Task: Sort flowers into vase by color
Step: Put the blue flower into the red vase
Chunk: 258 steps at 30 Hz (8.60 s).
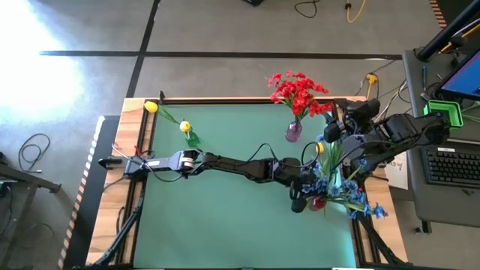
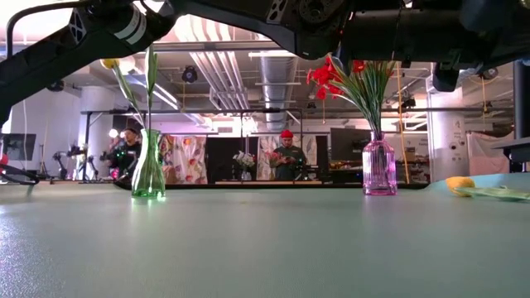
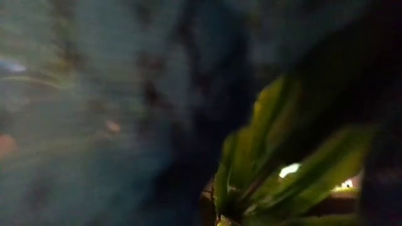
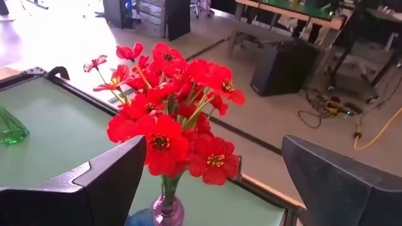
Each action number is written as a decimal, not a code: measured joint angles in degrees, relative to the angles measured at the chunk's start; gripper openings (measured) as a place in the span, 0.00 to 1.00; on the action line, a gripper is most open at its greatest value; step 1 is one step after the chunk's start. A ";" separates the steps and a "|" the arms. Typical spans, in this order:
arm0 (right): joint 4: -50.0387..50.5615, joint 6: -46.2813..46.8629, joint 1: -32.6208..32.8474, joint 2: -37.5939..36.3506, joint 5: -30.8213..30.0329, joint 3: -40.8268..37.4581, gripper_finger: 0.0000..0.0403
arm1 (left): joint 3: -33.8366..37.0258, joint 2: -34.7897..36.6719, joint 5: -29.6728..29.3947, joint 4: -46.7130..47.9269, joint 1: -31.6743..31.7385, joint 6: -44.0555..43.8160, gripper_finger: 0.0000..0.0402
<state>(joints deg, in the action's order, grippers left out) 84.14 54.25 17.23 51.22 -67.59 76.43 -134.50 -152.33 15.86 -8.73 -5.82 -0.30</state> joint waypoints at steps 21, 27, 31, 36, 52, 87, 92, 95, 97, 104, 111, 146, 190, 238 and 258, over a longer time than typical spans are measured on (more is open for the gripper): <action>1.86 0.61 -0.02 0.00 19.89 8.38 0.90 | 0.02 0.00 -0.26 0.04 -0.02 0.00 0.01; 5.92 7.91 -0.02 -0.02 31.19 8.60 0.90 | 0.01 0.00 -0.26 0.10 -0.02 0.00 0.01; 5.88 10.44 -0.02 -0.04 39.03 8.63 0.90 | 0.00 0.00 -0.26 0.11 -0.02 -0.01 0.01; 5.88 12.68 -0.02 -0.04 42.82 8.65 0.90 | 0.00 0.00 -0.26 0.09 -0.02 -0.02 0.01; 5.57 8.95 -0.02 -0.52 40.89 12.02 0.90 | 0.13 -0.03 -0.26 -1.31 -0.04 -2.31 0.12; 5.49 6.20 -0.02 -0.09 37.78 15.07 0.90 | 0.04 0.59 4.70 3.56 -0.11 -1.57 0.63; 5.46 5.91 -0.02 -0.09 37.78 15.07 0.90 | 0.00 0.95 4.70 6.26 -0.11 -1.23 0.67; 5.33 5.86 -0.02 -0.09 37.78 15.07 0.90 | 0.00 0.98 4.72 6.73 -0.07 -1.05 0.69; 5.31 5.78 -0.02 -0.09 37.74 15.07 0.90 | 0.00 1.11 4.72 6.88 -0.07 -1.07 0.69; 5.33 5.72 -0.02 -0.09 37.57 15.07 0.90 | -0.48 1.53 4.65 9.18 -0.09 -0.24 0.69; 5.29 5.72 -0.02 -0.09 37.52 15.07 0.90 | -0.48 1.63 4.44 9.94 -0.07 0.21 0.73; 5.11 4.85 -0.02 0.24 36.32 15.07 0.90 | -0.48 4.52 3.90 17.13 0.48 -0.24 0.79; 2.84 1.38 0.00 0.97 34.07 15.05 0.90 | -0.48 9.97 -3.42 35.12 1.11 4.95 0.79; -8.56 -4.09 0.13 -1.75 41.38 13.86 0.90 | -0.48 10.86 -1.62 31.10 -0.42 11.50 0.79; -13.66 -8.53 0.14 -0.51 39.40 17.67 0.90 | -0.48 10.93 -2.99 32.08 -0.63 11.61 0.79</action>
<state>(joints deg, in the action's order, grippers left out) 70.47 45.72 17.37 50.72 -28.19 94.11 -134.98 -141.40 12.86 23.35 -6.46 11.31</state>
